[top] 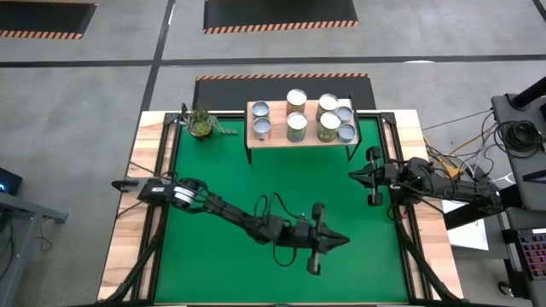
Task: Pick and place cans onto a shelf
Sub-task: Return to Home Position
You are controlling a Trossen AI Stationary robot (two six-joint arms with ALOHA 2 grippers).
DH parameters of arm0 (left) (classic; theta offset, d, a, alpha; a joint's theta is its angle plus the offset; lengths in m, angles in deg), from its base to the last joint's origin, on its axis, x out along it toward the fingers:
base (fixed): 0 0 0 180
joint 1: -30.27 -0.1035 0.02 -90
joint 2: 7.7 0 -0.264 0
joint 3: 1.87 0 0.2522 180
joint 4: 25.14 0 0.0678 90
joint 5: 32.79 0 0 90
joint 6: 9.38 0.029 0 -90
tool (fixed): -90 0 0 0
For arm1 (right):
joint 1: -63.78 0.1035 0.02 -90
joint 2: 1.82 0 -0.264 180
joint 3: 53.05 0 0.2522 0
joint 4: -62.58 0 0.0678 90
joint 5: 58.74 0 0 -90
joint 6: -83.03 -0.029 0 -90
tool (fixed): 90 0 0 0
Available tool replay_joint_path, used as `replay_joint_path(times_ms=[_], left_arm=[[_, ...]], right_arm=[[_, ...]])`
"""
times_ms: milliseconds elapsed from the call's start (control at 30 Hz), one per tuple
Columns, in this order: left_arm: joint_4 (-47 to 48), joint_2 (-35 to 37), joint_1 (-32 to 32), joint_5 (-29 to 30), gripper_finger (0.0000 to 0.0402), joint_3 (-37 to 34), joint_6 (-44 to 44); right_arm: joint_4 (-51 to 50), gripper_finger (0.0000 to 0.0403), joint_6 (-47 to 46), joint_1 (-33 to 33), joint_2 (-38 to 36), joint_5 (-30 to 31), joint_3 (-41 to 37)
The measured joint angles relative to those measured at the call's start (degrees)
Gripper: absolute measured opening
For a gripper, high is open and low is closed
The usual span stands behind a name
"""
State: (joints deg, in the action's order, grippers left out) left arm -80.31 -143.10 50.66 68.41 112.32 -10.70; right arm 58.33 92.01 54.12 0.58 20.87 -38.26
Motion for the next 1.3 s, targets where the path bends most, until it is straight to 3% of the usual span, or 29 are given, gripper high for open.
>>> replay_joint_path(times_ms=[167, 433, 567, 667, 767, 867, 933, 1067, 1167, 1233, 1300], left_arm=[[1.54, 1.62, -0.54, 0.33, 0.0000, -14.79, -0.08], [4.21, -0.58, -0.63, 0.29, 0.0000, -27.90, -0.04], [5.28, -1.15, -1.63, 3.01, 0.0000, -32.25, 10.84], [5.09, -1.17, -3.36, 10.56, 0.0000, -33.85, 17.78], [4.96, -1.81, -4.41, 23.74, 0.0000, -31.88, 11.73], [4.22, -3.00, -5.57, 24.59, 0.0000, -27.40, -3.31], [5.22, -2.20, -5.96, 23.80, 0.0000, -25.78, -0.52], [10.37, 9.19, -5.49, 21.07, 0.0000, -30.48, 7.99], [24.73, 25.75, -4.33, 18.18, 0.0000, -37.88, -0.55], [35.12, 36.89, -4.67, 8.93, 0.0000, -42.56, -10.78], [40.82, 46.58, -6.71, -5.30, 0.0000, -47.03, -16.69]], right_arm=[[-0.03, 0.0013, 0.01, -0.01, -0.04, -0.04, 0.29], [-0.32, 0.0013, 0.01, -0.01, 0.09, -0.06, 0.44], [-0.37, 0.0013, 0.01, -0.01, 0.10, -0.04, 0.47], [-0.37, 0.0013, 0.01, -0.01, 0.10, -0.04, 0.51], [-0.35, 0.0013, 0.01, -0.01, 0.10, -0.04, 0.53], [-0.39, 0.0013, 0.00, -0.01, 0.14, -0.03, 0.53], [-0.45, 0.0013, 0.01, -0.01, 0.15, -0.04, 0.53], [-0.63, 0.0013, -0.01, -0.01, 0.19, -0.02, 0.58], [-0.69, 0.0013, 0.01, -0.01, 0.19, -0.07, 0.60], [-0.69, 0.0013, 0.01, -0.01, 0.27, -0.05, 0.60], [-0.73, 0.0013, -0.01, -0.01, 0.34, -0.04, 0.60]])
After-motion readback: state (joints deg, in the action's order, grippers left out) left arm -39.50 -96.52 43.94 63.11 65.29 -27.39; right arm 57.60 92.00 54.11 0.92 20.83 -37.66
